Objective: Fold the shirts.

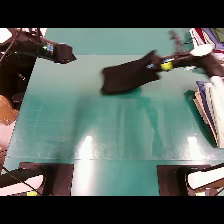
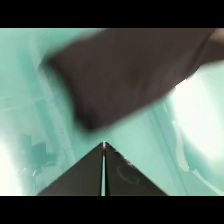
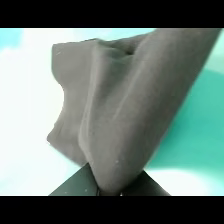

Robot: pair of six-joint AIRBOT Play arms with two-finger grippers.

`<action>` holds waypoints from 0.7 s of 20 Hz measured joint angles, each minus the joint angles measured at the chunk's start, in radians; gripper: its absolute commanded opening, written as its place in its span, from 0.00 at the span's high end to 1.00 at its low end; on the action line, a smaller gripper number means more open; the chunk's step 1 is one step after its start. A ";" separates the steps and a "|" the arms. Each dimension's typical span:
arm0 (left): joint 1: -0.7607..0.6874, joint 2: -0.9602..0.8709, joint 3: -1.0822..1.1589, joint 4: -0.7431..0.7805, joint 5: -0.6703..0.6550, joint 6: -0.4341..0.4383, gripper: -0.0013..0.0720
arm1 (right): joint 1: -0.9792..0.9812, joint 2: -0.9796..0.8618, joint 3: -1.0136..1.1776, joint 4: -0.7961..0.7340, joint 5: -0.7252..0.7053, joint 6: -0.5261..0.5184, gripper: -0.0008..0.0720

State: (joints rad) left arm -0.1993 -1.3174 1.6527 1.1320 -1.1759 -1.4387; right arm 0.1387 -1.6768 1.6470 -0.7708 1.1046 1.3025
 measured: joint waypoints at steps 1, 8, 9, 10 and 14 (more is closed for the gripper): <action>-0.017 0.000 0.000 0.000 0.009 0.000 0.95 | -0.070 0.032 0.001 -0.034 0.013 0.011 0.96; -0.096 0.000 0.000 -0.007 0.087 0.000 0.95 | -0.544 0.162 0.002 -0.134 0.067 0.062 0.96; -0.100 0.000 0.000 -0.008 0.095 0.000 0.95 | -0.586 0.167 0.002 -0.132 0.069 0.065 0.96; -0.103 0.000 0.000 -0.008 0.103 0.000 0.95 | -0.628 0.171 0.003 -0.120 0.071 0.066 0.96; -0.109 -0.001 0.000 -0.013 0.114 0.000 0.95 | -0.714 0.180 0.055 -0.069 0.077 0.070 0.96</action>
State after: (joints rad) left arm -0.3080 -1.3182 1.6527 1.1191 -1.0615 -1.4391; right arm -0.5751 -1.4971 1.7016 -0.8398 1.1812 1.3724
